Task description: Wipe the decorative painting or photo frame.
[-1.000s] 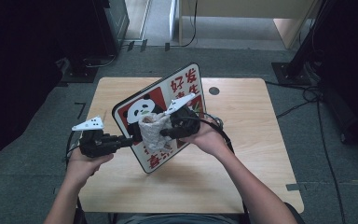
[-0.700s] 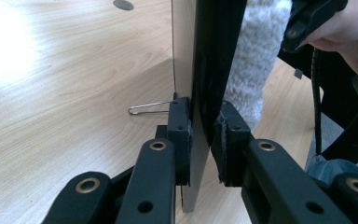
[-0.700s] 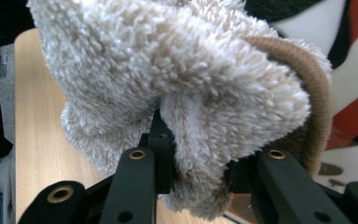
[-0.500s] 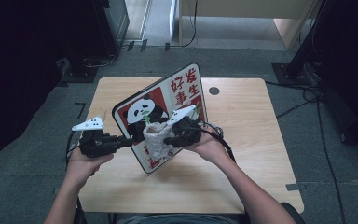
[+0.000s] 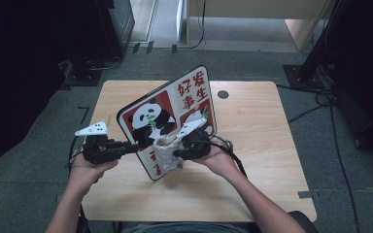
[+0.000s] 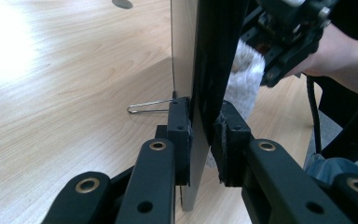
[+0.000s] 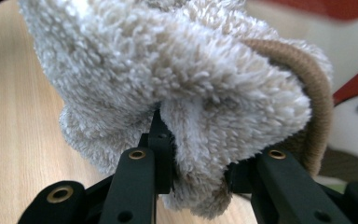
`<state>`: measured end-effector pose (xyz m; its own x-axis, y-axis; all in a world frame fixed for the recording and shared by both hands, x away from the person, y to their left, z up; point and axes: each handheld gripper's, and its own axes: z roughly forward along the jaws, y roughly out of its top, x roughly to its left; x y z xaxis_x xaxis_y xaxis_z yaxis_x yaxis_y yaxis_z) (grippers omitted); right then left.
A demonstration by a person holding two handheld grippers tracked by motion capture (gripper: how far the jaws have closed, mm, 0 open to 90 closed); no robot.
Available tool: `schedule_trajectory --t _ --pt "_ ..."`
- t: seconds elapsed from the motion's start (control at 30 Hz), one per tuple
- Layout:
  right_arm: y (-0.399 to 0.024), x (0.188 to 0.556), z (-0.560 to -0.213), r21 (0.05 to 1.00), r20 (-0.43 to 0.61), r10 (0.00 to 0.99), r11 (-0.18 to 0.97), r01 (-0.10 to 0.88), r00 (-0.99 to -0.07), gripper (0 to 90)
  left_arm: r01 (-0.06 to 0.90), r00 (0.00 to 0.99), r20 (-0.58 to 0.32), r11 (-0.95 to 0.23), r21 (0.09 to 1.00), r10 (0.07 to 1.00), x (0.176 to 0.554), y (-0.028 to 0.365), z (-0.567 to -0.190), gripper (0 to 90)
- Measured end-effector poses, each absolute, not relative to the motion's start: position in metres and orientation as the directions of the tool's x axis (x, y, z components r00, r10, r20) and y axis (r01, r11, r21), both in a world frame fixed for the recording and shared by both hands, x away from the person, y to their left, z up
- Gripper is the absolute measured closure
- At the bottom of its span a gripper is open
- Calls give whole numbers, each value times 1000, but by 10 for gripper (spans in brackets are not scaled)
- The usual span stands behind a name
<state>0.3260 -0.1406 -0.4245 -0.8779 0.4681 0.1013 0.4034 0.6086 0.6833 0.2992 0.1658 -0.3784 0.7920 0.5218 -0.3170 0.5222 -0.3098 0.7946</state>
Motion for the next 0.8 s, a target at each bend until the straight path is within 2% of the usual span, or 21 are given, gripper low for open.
schedule_trajectory --t 0.4,0.8 --pt "-142 321 -451 649 109 466 636 418 -878 693 526 792 -323 -310 792 518 301 166 -378 785" --pt "-147 320 -452 650 143 459 624 433 -877 694 529 792 -331 -306 792 513 303 167 -378 777"
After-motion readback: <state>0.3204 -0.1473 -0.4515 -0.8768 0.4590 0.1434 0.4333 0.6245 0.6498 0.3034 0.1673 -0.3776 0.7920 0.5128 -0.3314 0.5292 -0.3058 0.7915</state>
